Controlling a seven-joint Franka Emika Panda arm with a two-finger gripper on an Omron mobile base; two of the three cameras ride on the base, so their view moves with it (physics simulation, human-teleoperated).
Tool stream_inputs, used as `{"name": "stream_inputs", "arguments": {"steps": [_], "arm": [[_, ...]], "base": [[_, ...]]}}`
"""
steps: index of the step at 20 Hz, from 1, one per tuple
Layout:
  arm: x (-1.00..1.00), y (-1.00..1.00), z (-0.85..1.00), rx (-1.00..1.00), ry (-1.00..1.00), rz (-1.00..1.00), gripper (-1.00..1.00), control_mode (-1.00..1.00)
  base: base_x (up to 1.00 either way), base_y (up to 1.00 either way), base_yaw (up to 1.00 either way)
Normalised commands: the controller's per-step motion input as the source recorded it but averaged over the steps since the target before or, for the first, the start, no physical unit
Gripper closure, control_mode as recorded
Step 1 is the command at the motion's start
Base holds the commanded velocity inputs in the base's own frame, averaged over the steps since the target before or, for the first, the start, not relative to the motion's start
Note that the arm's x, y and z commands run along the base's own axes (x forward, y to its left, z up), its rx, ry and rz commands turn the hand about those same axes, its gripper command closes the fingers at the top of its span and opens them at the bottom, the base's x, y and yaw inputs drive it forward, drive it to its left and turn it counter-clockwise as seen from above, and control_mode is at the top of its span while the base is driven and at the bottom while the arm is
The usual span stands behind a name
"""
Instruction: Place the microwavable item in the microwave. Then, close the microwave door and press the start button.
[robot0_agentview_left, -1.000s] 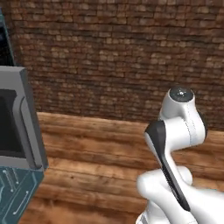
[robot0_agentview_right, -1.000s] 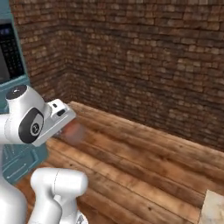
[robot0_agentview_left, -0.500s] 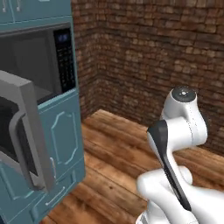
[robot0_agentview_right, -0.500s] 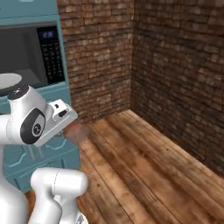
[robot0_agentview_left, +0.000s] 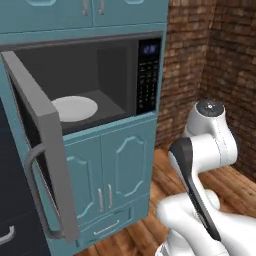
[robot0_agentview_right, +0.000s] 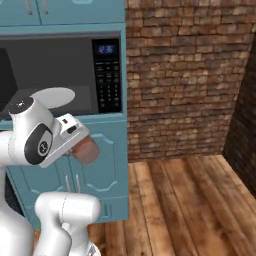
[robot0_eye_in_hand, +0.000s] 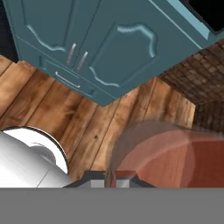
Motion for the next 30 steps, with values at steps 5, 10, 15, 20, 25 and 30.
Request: {"name": "stream_inputs", "arguments": {"steps": [5, 10, 15, 20, 25, 30], "arm": [[0.00, 0.00, 0.00, 0.00, 0.00, 0.00, 1.00, 1.00], [0.00, 0.00, 0.00, 0.00, 0.00, 0.00, 1.00, 1.00], [0.00, 0.00, 0.00, 0.00, 0.00, 0.00, 1.00, 1.00], [0.00, 0.00, 0.00, 0.00, 0.00, 0.00, 1.00, 1.00], [0.00, 0.00, 0.00, 0.00, 0.00, 0.00, 1.00, 1.00], [0.00, 0.00, 0.00, 0.00, 0.00, 0.00, 1.00, 1.00]], "base": [[0.23, 0.04, 0.51], [-0.29, 0.00, 0.31], [-0.08, 0.07, 0.30], [0.02, 0.00, 0.36], [0.00, 0.00, 0.11], [0.06, 0.00, 0.00]]}}
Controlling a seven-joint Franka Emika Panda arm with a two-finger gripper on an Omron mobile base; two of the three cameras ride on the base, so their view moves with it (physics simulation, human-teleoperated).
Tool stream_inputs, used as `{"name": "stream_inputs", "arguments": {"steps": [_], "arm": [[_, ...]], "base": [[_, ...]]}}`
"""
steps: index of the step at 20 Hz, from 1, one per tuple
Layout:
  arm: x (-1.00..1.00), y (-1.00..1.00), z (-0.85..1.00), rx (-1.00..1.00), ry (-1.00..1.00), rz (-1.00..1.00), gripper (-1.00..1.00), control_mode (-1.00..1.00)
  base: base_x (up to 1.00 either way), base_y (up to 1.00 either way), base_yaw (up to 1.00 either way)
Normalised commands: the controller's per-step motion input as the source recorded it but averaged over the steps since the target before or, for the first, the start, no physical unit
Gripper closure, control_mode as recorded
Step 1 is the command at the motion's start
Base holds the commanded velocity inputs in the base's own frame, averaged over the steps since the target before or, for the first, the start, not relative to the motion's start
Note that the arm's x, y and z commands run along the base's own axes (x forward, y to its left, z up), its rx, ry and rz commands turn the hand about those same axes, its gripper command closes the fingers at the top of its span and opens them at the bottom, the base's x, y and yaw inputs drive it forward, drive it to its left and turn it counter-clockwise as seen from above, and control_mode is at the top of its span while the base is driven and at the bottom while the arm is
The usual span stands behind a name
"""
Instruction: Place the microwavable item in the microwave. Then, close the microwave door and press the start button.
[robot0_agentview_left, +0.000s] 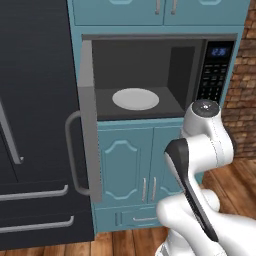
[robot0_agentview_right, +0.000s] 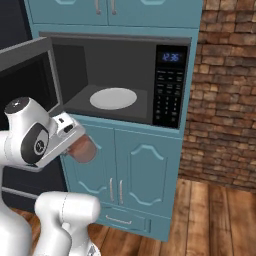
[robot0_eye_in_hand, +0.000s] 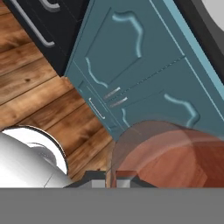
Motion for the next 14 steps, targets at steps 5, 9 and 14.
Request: {"name": "stream_inputs", "arguments": {"steps": [5, 9, 14], "arm": [[0.00, 0.00, 0.00, 0.00, 0.00, 0.00, 1.00, 1.00], [0.37, 0.00, 0.04, 0.00, -0.07, 0.04, 1.00, -1.00], [0.80, 0.00, 0.41, -0.01, -0.16, 0.09, 1.00, -1.00]], "base": [[0.21, 0.00, 0.00], [0.08, 0.00, 0.01], [0.00, 0.00, 0.00]]}}
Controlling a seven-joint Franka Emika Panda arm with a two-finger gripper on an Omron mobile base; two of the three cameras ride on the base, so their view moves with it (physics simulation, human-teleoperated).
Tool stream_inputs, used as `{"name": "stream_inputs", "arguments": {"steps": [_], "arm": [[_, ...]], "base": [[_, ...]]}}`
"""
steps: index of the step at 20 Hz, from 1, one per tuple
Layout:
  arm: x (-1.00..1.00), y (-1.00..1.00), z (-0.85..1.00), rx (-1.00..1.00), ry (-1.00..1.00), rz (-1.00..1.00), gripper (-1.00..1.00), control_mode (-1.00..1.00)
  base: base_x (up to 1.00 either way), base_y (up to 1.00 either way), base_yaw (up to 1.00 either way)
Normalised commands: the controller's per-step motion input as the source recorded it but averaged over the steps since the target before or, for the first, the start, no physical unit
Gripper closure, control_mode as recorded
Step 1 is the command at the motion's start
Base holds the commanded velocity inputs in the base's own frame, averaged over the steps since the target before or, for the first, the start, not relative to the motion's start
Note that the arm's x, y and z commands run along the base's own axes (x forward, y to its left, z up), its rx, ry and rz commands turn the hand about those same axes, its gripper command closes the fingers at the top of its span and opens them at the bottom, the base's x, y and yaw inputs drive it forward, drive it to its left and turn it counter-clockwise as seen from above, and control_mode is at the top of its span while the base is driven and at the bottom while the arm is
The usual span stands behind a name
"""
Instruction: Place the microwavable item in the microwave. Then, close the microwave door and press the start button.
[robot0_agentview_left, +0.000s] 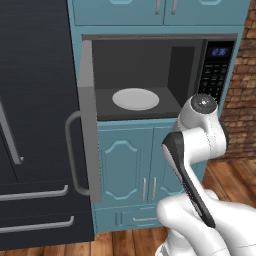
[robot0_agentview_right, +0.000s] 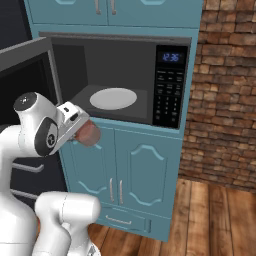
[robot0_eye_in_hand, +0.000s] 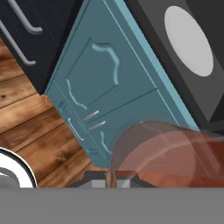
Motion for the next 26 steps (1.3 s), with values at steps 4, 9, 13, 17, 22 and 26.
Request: {"name": "stream_inputs", "arguments": {"steps": [4, 9, 13, 17, 22, 26], "arm": [[0.92, 0.00, 0.42, -0.02, -0.05, 0.08, 1.00, -1.00], [1.00, 0.02, 0.21, 0.00, 0.04, 0.05, 1.00, -1.00], [1.00, 0.03, 0.00, 0.00, 0.12, 0.05, 1.00, -1.00], [1.00, 0.12, 0.00, 0.00, 0.15, 0.03, 1.00, -1.00], [0.93, 0.06, 0.00, -0.01, 0.04, 0.04, 1.00, -1.00], [0.74, 0.01, -0.19, -0.06, 0.00, 0.05, 1.00, -1.00]], "base": [[0.00, 0.00, 0.00], [0.00, 0.00, 0.00], [0.00, 0.00, 0.00], [0.00, 0.00, 0.00], [0.00, 0.00, 0.00], [0.00, 0.00, 0.00]]}}
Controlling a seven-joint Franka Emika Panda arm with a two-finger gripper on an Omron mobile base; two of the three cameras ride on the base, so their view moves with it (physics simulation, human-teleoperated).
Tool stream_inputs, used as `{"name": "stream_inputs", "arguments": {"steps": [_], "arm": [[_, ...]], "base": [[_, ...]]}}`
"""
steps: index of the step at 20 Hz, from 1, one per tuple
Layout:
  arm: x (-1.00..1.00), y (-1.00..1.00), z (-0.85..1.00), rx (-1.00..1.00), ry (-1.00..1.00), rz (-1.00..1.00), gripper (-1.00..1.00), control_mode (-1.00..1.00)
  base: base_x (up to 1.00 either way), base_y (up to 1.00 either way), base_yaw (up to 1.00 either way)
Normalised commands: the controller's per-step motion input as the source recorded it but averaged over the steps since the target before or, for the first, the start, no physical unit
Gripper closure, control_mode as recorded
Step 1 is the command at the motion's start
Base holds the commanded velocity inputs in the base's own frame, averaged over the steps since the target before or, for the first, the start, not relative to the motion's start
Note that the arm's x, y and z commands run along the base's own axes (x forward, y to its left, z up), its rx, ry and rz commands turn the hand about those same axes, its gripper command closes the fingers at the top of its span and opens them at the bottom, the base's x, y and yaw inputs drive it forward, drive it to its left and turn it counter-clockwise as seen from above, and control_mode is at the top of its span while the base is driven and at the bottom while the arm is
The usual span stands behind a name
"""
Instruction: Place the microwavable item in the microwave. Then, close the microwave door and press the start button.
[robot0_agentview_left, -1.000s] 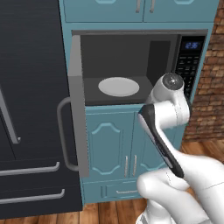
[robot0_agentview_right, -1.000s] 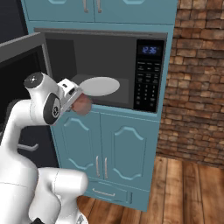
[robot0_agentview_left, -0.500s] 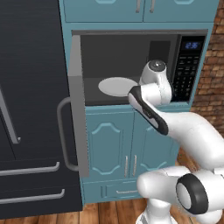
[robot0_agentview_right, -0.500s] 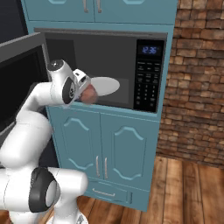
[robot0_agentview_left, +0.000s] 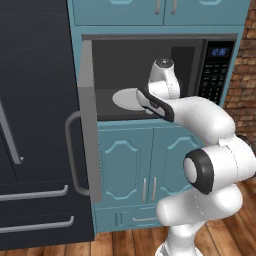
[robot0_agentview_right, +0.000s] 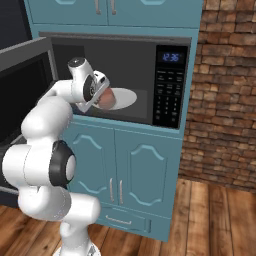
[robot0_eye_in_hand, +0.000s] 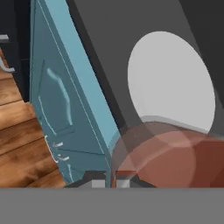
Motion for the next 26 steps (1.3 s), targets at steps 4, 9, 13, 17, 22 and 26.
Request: {"name": "stream_inputs", "arguments": {"steps": [4, 9, 13, 17, 22, 26], "arm": [[0.53, 0.00, -0.52, -0.12, 0.00, 0.06, 1.00, -1.00], [0.65, 0.07, -0.18, -0.08, 0.00, 0.05, 1.00, -1.00], [0.76, 0.09, -0.06, -0.04, 0.00, 0.09, 1.00, -1.00], [0.65, 0.06, -0.21, -0.04, 0.05, 0.09, 1.00, -1.00], [0.50, 0.02, -0.30, -0.04, 0.03, 0.10, -1.00, -1.00], [0.18, 0.03, -0.10, -0.06, -0.01, 0.09, -1.00, -1.00]], "base": [[0.00, 0.00, 0.00], [0.00, 0.00, 0.00], [0.00, 0.00, 0.00], [0.00, 0.00, 0.00], [0.00, 0.00, 0.00], [0.00, 0.00, 0.00]]}}
